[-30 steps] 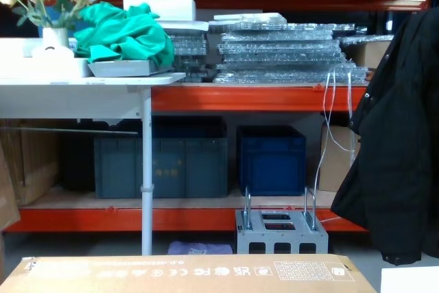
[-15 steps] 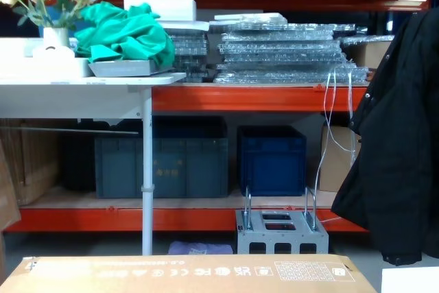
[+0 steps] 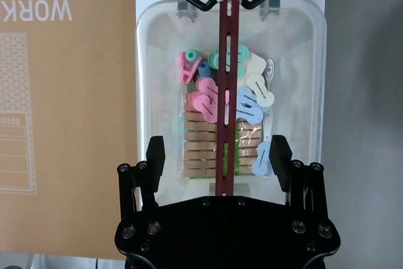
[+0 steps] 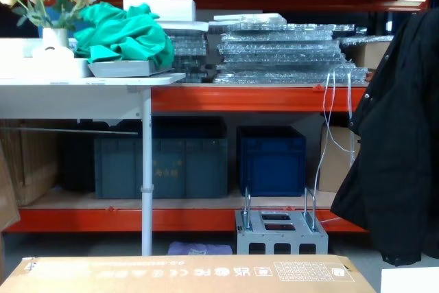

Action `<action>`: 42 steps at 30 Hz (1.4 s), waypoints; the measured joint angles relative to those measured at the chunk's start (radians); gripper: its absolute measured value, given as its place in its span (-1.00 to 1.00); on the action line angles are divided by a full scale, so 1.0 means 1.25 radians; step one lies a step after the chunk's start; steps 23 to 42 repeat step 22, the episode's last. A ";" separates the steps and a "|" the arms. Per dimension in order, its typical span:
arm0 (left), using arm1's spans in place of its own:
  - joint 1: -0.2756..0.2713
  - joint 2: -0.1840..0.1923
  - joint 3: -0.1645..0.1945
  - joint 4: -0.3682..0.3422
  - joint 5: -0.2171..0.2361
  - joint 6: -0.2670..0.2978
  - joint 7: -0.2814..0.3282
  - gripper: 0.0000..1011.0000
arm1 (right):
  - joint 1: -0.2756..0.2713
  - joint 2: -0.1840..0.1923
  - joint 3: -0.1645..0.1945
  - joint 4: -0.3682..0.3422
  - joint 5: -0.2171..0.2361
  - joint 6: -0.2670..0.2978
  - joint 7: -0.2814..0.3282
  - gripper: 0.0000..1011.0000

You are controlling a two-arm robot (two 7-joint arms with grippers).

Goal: Use one hand to grasp the basket and place it at the designated location.

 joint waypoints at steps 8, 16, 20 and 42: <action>0.000 0.000 0.000 0.000 0.000 0.000 0.000 -1.00 | -0.001 0.007 0.009 -0.016 0.002 0.004 0.001 0.98; 0.000 0.000 0.000 0.000 0.000 0.000 0.000 -1.00 | -0.001 0.006 0.008 -0.014 0.002 0.004 0.000 0.98; 0.000 0.000 0.000 0.000 0.000 0.000 0.000 -1.00 | -0.001 0.006 0.007 -0.013 0.002 0.004 0.000 0.98; 0.000 0.000 0.000 0.000 0.000 0.000 0.000 -1.00 | -0.001 0.006 0.007 -0.012 0.002 0.004 0.000 0.98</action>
